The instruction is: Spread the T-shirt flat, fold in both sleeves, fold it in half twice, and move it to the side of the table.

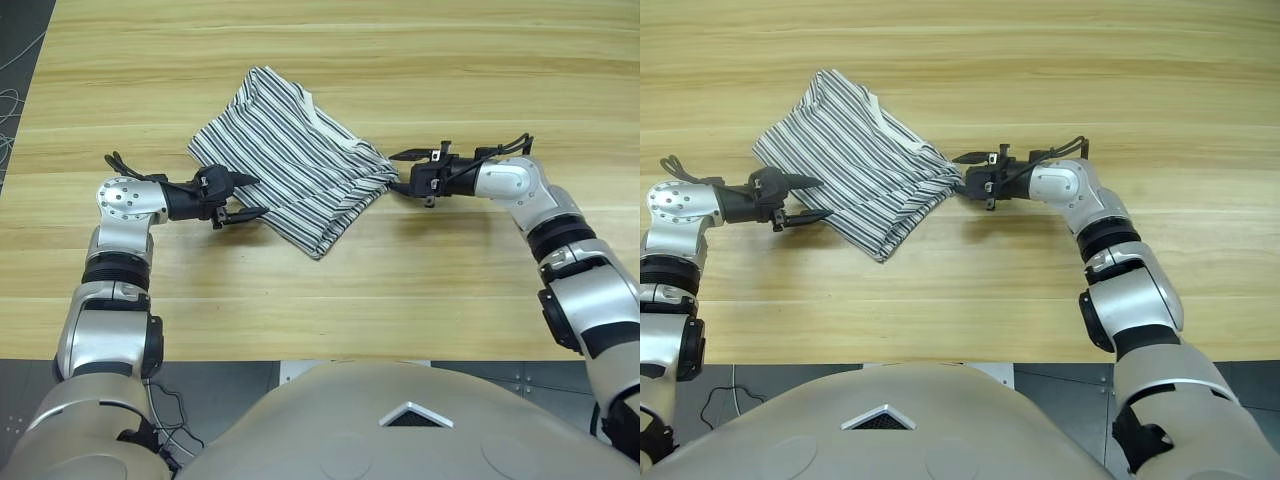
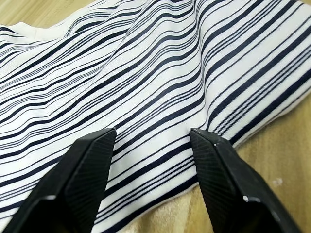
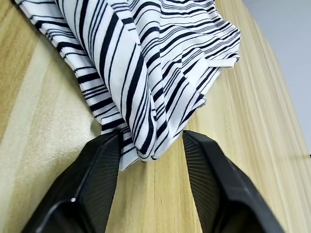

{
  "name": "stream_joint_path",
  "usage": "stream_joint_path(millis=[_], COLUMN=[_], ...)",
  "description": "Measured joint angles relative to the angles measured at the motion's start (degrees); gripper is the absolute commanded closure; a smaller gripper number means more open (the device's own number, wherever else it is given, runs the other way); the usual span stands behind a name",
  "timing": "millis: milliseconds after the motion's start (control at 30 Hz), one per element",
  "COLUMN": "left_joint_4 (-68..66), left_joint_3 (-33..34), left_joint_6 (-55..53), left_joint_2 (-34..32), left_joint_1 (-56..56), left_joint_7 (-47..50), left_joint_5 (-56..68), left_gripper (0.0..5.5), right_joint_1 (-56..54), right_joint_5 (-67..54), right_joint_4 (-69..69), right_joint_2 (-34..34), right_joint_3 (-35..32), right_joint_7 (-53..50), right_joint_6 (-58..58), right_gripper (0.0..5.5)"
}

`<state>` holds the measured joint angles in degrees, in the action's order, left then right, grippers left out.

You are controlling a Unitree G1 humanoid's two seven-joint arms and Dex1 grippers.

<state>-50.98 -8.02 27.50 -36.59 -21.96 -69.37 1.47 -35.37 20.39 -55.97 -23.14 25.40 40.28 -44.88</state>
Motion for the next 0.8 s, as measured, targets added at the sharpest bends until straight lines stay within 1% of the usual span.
stream_joint_path(millis=[100,200,233,300,400,433,500,567,633,667,700,733,800], left_joint_4=[-0.02,-0.08,-0.12,-0.22,-0.03,1.37,5.50,9.93,13.81,15.56,16.52,17.37,17.99], left_joint_3=[0.00,0.00,0.01,0.01,0.38,1.22,2.77,4.12,4.46,4.42,4.36,4.28,4.16], left_joint_6=[0.00,0.01,0.01,0.02,-0.36,-1.69,-4.85,-8.26,-11.10,-12.03,-12.42,-12.90,-13.33], left_joint_2=[0.00,0.03,0.04,0.09,0.40,0.90,2.03,2.44,2.46,2.54,2.62,2.67,2.74], left_joint_1=[-0.05,-0.12,-0.14,-0.19,-0.22,-0.18,-0.11,0.38,1.74,2.61,3.08,3.64,4.49], left_joint_7=[0.00,0.00,0.00,0.00,-0.29,-1.59,-4.36,-6.51,-7.27,-7.56,-7.58,-7.58,-7.57], left_joint_5=[-0.04,-0.07,-0.07,-0.08,0.64,2.84,7.47,11.52,13.58,13.93,13.99,13.97,13.88], left_gripper=[2.69,2.69,2.69,2.69,2.69,2.69,2.69,2.69,2.69,2.69,2.69,2.69,2.69], right_joint_1=[0.22,2.13,3.16,3.42,4.11,4.26,4.17,3.94,3.01,2.87,4.17,7.42,12.92], right_joint_5=[-2.64,-10.06,-15.36,-22.90,-34.86,-39.61,-45.78,-51.16,-53.23,-50.36,-47.24,-44.47,-42.15], right_joint_4=[0.60,3.65,5.92,9.81,17.82,21.06,25.26,26.33,26.52,28.06,30.85,35.37,40.73], right_joint_2=[-0.32,-0.42,-0.04,1.24,3.64,4.17,4.31,3.54,1.97,0.55,-0.58,-1.70,-3.00], right_joint_3=[-0.22,-2.06,-3.96,-7.58,-12.32,-14.30,-17.77,-21.89,-24.61,-23.05,-20.10,-16.04,-11.23], right_joint_7=[4.55,14.27,18.39,22.06,26.84,28.31,29.59,30.55,30.61,30.96,32.65,35.98,39.86], right_joint_6=[0.12,3.52,6.88,12.78,25.88,31.96,40.43,48.71,53.39,52.30,50.12,48.83,48.82], right_gripper=[3.28,3.28,3.28,3.28,3.28,3.28,3.28,3.28,3.28,3.28,3.28,3.28,3.28])
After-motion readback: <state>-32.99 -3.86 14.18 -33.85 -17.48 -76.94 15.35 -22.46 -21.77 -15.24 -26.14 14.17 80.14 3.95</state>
